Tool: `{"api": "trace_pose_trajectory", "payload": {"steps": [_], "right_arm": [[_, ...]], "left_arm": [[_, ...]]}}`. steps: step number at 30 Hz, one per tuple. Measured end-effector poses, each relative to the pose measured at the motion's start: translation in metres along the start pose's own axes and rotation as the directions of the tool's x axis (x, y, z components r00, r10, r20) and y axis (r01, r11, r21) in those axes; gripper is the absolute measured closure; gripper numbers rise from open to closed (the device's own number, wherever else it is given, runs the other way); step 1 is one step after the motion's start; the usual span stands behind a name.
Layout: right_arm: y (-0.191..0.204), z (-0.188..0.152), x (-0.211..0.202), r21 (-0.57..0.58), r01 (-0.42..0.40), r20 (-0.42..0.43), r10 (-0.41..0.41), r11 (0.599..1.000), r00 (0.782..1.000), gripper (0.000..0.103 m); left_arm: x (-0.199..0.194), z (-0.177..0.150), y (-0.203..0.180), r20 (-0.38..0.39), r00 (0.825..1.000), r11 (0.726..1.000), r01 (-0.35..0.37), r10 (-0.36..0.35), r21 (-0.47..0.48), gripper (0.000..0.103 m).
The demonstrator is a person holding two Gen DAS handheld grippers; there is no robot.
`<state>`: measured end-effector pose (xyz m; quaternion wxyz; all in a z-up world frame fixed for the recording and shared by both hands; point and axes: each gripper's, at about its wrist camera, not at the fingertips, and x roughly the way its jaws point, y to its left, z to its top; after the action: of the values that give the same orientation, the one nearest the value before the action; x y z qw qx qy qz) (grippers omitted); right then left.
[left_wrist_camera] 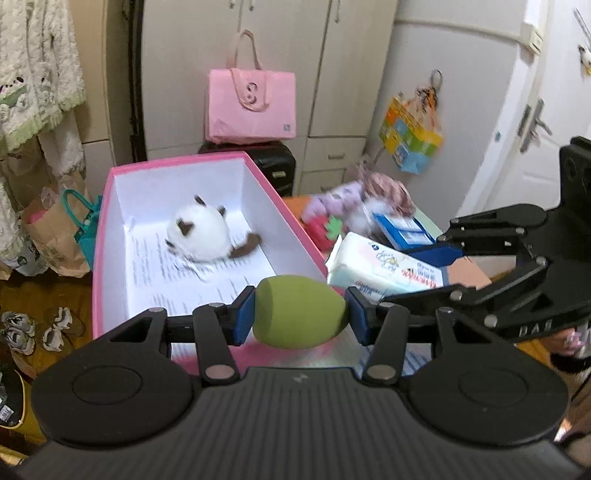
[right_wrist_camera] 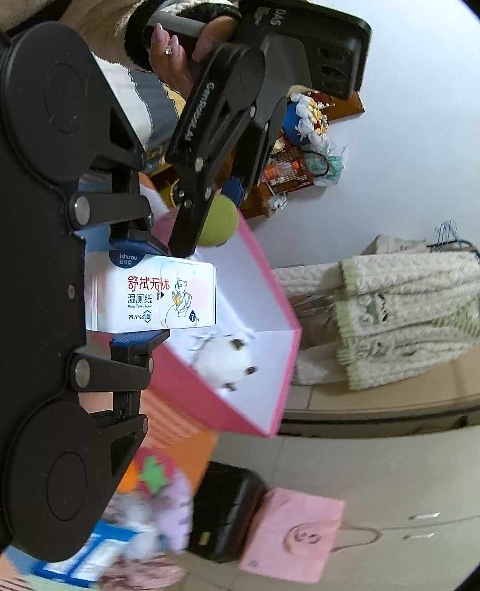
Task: Organize soft objects
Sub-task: 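Carry the green sponge and white wipes pack over the pink box with both grippers, then open both grippers to drop the sponge and wipes pack into the box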
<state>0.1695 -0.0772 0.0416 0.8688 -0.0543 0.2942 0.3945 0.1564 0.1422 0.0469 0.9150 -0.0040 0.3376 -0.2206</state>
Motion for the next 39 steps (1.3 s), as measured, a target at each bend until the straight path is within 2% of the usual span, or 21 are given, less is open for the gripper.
{"api": "trace_pose_trajectory", "payload": {"steps": [3,7,12,17,23,26,29,37,39], "right_arm": [[-0.004,0.018,0.016,-0.043,0.028,0.006,-0.028,0.999,1.000,0.058],[-0.017,0.039,0.043,-0.066,0.041,-0.021,-0.042,0.997,0.999,0.058],[-0.030,0.056,0.081,-0.132,0.063,-0.082,-0.074,0.989,0.994,0.058],[-0.034,0.061,0.106,-0.221,0.055,-0.135,-0.086,0.974,0.987,0.058],[-0.041,0.063,0.130,-0.252,0.034,-0.194,-0.085,0.967,0.977,0.058],[-0.038,0.063,0.139,-0.275,0.022,-0.216,-0.084,0.961,0.973,0.058],[-0.034,0.063,0.146,-0.311,0.019,-0.226,-0.093,0.950,0.970,0.058],[-0.033,0.061,0.163,-0.344,0.003,-0.249,-0.094,0.939,0.964,0.058],[-0.033,0.061,0.163,-0.353,0.016,-0.234,-0.104,0.936,0.967,0.055]], "left_arm": [[0.009,0.016,0.015,0.010,0.999,0.999,-0.030,0.030,-0.016,0.052],[0.031,0.034,0.036,-0.021,0.998,0.997,-0.053,0.052,-0.059,0.052],[0.069,0.048,0.062,-0.099,0.990,0.989,-0.112,0.103,-0.098,0.052],[0.097,0.051,0.089,-0.174,0.980,0.978,-0.129,0.100,-0.165,0.052],[0.109,0.051,0.093,-0.206,0.971,0.980,-0.150,0.121,-0.132,0.051],[0.111,0.052,0.093,-0.201,0.966,0.978,-0.184,0.162,-0.100,0.051],[0.110,0.051,0.092,-0.200,0.962,0.977,-0.201,0.184,-0.068,0.051],[0.115,0.050,0.094,-0.216,0.957,0.976,-0.211,0.194,-0.057,0.048],[0.117,0.049,0.094,-0.221,0.953,0.973,-0.224,0.207,-0.057,0.046]]}}
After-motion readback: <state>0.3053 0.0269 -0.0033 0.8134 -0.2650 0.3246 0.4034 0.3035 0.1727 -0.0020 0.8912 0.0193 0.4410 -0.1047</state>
